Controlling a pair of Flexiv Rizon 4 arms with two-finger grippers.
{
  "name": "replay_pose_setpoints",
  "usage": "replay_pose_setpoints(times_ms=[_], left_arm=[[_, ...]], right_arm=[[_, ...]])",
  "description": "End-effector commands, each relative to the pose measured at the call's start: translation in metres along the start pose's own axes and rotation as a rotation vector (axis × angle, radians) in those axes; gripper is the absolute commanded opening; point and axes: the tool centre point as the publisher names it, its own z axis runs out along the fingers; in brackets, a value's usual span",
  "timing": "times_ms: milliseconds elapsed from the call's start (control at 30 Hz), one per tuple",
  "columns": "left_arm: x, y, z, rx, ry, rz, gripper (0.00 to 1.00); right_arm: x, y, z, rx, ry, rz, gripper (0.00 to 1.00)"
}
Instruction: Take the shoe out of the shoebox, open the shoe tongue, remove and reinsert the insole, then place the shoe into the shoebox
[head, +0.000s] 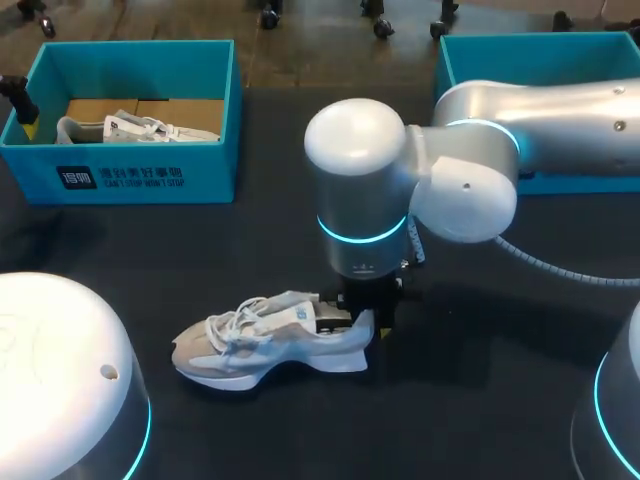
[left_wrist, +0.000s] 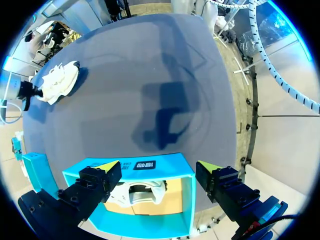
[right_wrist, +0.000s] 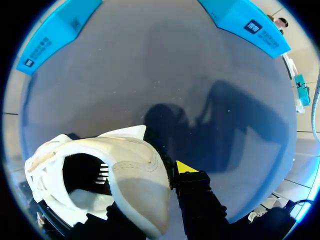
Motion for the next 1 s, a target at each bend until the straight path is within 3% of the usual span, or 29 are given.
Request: replay_pose_setpoints(times_ms=[33, 300, 333, 367, 400, 467, 533, 600, 733, 1000], left_arm=[[0.0, -0.001, 0.0, -0.002, 0.002, 0.001, 1.0], [0.0, -0.001, 0.0, -0.002, 0.002, 0.001, 1.0], [0.0, -0.001, 0.0, -0.002, 0.002, 0.001, 1.0], [0.0, -0.001, 0.0, -0.002, 0.002, 0.001, 1.0], [0.0, -0.001, 0.0, -0.002, 0.002, 0.001, 1.0], [0.0, -0.001, 0.0, -0.002, 0.002, 0.001, 1.0], [0.0, -0.001, 0.0, -0.002, 0.002, 0.001, 1.0], [0.0, -0.001, 0.0, -0.002, 0.002, 0.001, 1.0], [0.0, -0.001, 0.0, -0.002, 0.002, 0.001, 1.0], [0.0, -0.001, 0.0, -0.002, 0.002, 0.001, 1.0]], right_arm=[[0.002, 0.001, 0.006, 0.001, -0.017, 0.01, 0.0], [-0.002, 0.007, 0.008, 0.013, -0.064, 0.006, 0.0], [-0.001, 0.007, 0.009, 0.015, -0.064, 0.005, 0.09], [-0.001, 0.008, 0.01, 0.016, -0.063, 0.005, 0.29], [-0.001, 0.008, 0.011, 0.015, -0.057, 0.009, 0.38], [-0.002, 0.007, 0.011, 0.02, -0.054, 0.019, 0.49], [-0.002, 0.006, 0.007, 0.035, -0.058, 0.03, 0.98], [-0.003, 0.005, -0.004, 0.065, -0.075, 0.058, 1.0], [-0.007, 0.0, -0.036, 0.029, -0.079, 0.063, 1.0], [-0.022, -0.002, -0.085, -0.048, 0.094, -0.026, 1.0]])
